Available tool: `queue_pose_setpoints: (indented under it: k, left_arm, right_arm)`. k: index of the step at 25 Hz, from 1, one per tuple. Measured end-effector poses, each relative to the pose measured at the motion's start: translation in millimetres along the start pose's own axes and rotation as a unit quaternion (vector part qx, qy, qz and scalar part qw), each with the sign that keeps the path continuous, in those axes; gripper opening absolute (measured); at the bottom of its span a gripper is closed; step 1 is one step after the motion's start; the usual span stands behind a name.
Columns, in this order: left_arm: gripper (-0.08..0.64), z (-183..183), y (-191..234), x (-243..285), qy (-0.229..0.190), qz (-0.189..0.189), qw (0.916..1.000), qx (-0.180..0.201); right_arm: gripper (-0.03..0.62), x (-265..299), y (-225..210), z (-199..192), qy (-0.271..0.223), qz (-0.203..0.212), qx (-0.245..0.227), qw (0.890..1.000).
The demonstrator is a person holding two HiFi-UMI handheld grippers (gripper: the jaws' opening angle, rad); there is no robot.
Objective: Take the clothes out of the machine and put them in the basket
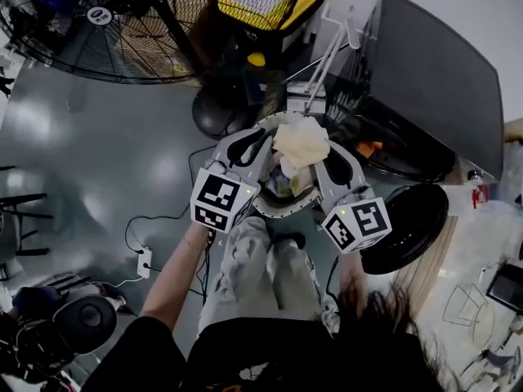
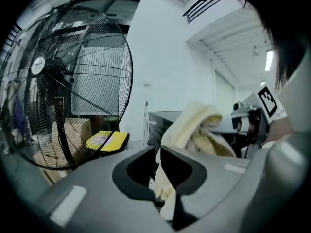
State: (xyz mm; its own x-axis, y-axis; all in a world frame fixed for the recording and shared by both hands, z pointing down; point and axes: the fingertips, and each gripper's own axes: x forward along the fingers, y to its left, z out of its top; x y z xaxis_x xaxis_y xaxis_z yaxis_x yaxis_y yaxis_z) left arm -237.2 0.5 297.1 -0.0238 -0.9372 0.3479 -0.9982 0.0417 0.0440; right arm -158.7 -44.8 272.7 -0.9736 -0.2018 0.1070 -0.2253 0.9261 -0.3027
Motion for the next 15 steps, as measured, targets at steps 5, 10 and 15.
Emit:
queue_pose_setpoints:
  k: [5, 10, 15]
  left_arm:
    - [0.038, -24, -4, 8, 0.017, -0.016, 0.9997, -0.004]
    - [0.038, -35, -10, 22, 0.022, -0.036, 0.9991, 0.009]
    - [0.038, -43, -20, 41, 0.028, -0.06, 0.9977, 0.014]
  right_arm:
    - [0.069, 20, -21, -105, 0.107, -0.02, -0.002, 0.994]
    - [0.074, 31, -48, -188, 0.191, -0.043, -0.006, 0.981]
    - [0.141, 27, -73, -247, 0.265, -0.064, -0.004, 0.962]
